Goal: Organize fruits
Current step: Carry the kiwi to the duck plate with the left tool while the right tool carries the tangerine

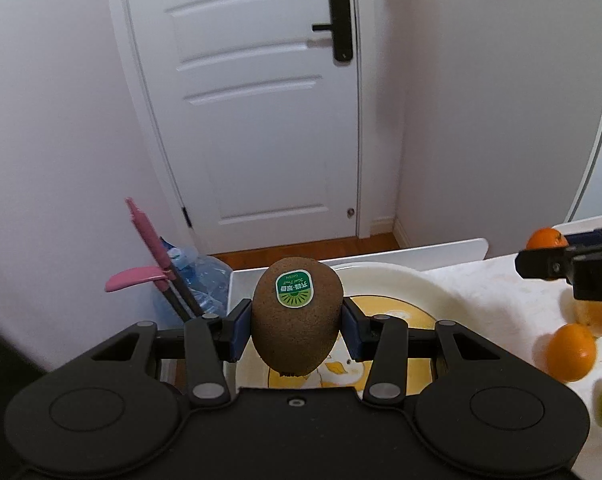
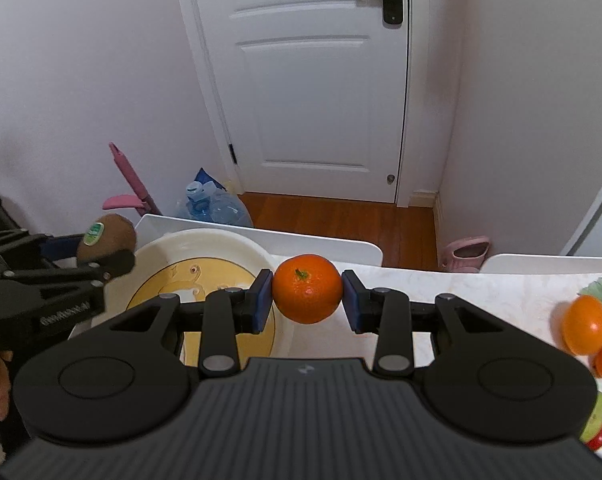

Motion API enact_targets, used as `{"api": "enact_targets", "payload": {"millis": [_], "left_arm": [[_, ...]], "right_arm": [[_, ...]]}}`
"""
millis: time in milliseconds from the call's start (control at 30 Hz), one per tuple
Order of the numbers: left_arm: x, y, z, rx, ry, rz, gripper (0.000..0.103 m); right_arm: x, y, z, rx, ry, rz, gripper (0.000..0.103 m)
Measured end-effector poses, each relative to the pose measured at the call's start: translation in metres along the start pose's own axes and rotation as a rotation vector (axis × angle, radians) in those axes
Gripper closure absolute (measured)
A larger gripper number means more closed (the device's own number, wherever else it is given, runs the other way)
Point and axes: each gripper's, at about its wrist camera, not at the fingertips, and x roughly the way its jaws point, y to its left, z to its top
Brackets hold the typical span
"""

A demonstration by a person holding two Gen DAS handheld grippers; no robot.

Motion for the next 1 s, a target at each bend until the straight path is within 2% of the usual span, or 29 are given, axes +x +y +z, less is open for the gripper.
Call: {"api": "enact_targets", "payload": {"millis": [267, 500, 533, 567, 633, 700, 1000], "left_arm": [[0.050, -0.005, 0.000, 0.058, 0.057, -0.041, 0.053], [0.071, -0.016, -0.002, 0.085, 0.084, -0.060, 0.051], [0.070, -0.016, -0.002, 0.086, 0.074, -0.061, 0.045], [0.067, -0.017, -0.001, 0.091, 0.058, -0.053, 0.026], [0.059, -0.016, -0.001, 0.096, 0.018, -0.039, 0.005], [0.051, -0.015, 0.000, 0.096, 0.006, -0.036, 0.004], [0.022, -0.004, -0.010, 0.027, 0.041, 0.020, 0.004]], "right_arm": [[0.032, 0.001, 0.004, 0.017, 0.041, -0.027, 0.051], [0.042, -0.004, 0.009, 0.032, 0.063, -0.033, 0.051], [0.042, -0.003, 0.010, 0.032, 0.063, -0.032, 0.051], [0.041, -0.003, 0.010, 0.032, 0.063, -0.029, 0.051], [0.039, -0.005, 0.011, 0.029, 0.061, -0.021, 0.051], [0.038, -0.004, 0.012, 0.019, 0.060, -0.012, 0.051], [0.042, 0.005, 0.019, -0.052, 0.070, 0.058, 0.051]]}}
